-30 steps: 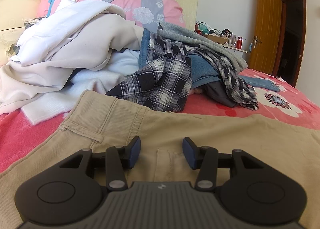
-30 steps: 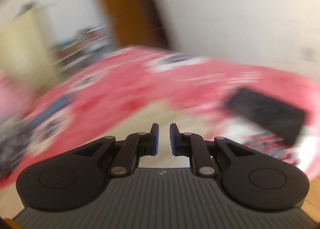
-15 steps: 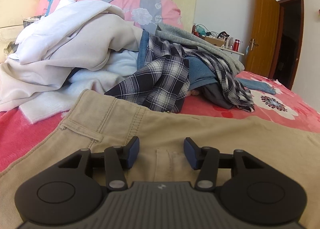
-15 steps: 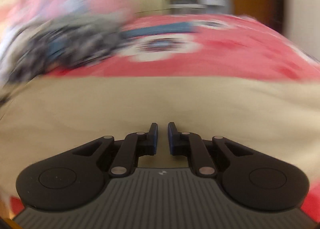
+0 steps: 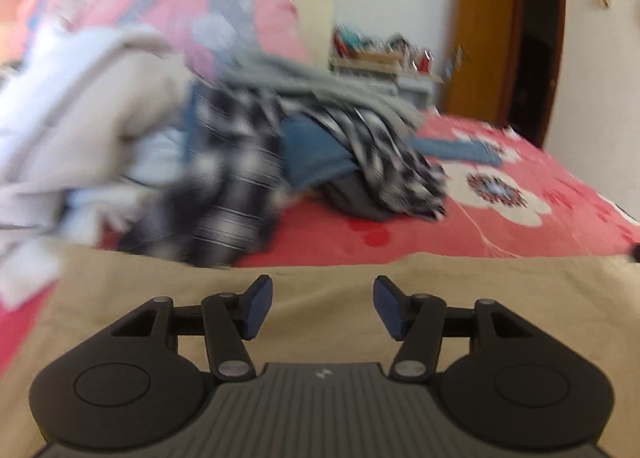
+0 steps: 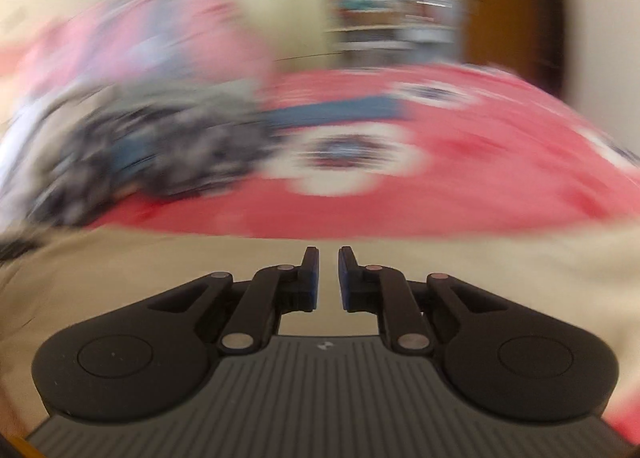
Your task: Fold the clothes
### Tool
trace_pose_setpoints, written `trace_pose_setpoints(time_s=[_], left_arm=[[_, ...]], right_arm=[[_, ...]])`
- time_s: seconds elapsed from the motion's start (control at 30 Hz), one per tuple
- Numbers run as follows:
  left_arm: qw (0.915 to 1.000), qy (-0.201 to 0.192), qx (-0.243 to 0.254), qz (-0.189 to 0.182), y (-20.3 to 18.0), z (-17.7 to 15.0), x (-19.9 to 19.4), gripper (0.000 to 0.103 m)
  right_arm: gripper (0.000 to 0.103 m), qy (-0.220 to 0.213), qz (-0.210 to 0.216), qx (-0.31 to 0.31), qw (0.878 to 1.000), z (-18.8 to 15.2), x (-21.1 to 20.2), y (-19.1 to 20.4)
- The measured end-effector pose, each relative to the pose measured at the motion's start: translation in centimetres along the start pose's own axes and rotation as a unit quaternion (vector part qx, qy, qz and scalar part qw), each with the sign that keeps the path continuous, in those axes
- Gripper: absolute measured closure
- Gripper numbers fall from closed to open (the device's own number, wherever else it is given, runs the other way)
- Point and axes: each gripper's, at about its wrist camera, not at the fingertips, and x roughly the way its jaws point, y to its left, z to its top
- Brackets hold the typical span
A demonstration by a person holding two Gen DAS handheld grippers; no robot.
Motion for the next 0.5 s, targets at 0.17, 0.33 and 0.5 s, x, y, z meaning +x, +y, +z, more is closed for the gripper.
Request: trace_pose_setpoints(time_s=[0.17, 0.33, 0.5], left_arm=[[0.9985, 0.047, -0.01, 0.028, 0.1, 0.5, 4.4, 0.048], [0.9982, 0.032, -0.041, 0.028, 1.7, 0.3, 4.1, 0.055], [0.998, 0.028, -0.055, 0.017, 2.3, 0.4, 4.1, 0.055]], right_arm=[[0.093, 0.041, 0.059, -0.044, 0.996, 0.1, 6.8, 6.1], [0.094, 0.055, 0.056, 0.055, 0.995, -2.2, 7.7, 2.8], [0.095, 0.048, 0.024, 0.088, 0.995, -2.0, 6.7, -0.4]])
